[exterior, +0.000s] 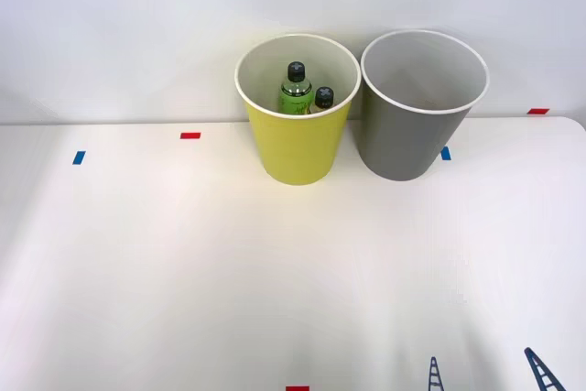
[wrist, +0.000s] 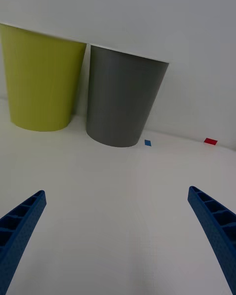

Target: Put cans in the gray bin, plastic bottles in the light green bin

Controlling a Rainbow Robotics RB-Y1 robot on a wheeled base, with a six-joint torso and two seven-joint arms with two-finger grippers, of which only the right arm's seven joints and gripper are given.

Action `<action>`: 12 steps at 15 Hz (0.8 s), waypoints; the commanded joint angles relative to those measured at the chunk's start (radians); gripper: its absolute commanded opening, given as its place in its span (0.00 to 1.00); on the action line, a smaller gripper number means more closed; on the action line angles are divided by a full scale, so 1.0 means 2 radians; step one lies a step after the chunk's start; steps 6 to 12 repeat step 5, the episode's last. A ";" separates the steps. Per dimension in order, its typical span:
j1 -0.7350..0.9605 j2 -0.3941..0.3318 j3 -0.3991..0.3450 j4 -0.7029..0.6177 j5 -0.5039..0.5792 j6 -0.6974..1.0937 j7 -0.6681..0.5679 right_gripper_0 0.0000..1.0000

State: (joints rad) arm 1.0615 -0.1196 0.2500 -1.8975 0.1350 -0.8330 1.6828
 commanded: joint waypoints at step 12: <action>0.000 0.000 0.000 0.000 0.000 0.000 0.000 1.00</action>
